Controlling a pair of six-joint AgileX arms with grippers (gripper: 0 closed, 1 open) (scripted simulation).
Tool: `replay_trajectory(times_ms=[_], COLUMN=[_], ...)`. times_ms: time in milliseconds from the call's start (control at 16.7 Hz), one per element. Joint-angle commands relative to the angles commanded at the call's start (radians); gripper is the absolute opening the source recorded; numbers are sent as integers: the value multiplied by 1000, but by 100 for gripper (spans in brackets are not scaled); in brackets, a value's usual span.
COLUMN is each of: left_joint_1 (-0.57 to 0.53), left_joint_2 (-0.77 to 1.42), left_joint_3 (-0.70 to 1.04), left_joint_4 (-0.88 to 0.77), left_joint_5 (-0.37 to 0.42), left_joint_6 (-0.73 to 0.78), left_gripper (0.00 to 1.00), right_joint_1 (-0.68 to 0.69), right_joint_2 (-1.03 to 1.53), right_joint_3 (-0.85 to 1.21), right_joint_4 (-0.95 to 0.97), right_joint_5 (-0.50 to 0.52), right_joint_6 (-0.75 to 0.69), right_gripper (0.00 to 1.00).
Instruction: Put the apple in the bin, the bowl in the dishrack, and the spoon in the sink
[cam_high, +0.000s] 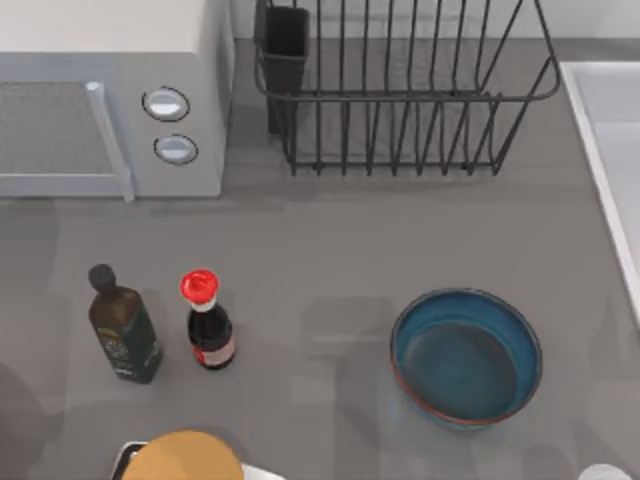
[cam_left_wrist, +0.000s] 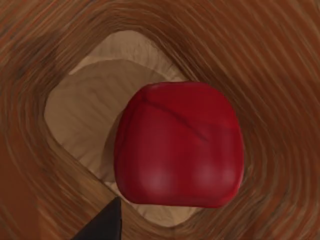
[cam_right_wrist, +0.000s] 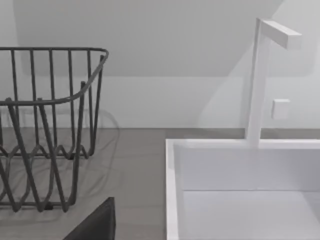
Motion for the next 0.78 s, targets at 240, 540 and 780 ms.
replay_trajectory(times_ms=[240, 540, 780], left_joint_1=[-1, 6, 13], left_joint_2=[-4, -123, -317], left_joint_3=[1, -15, -78], left_joint_4=[4, 108, 272], left_joint_5=[3, 70, 159], left_joint_6=[-9, -211, -561], left_gripper=[100, 100, 100], right_joint_1=[0, 0, 0], right_joint_2=[0, 0, 0], right_joint_3=[0, 0, 0], right_joint_4=[0, 0, 0], right_joint_5=[0, 0, 0], right_joint_6=[0, 0, 0], right_gripper=[100, 100, 100])
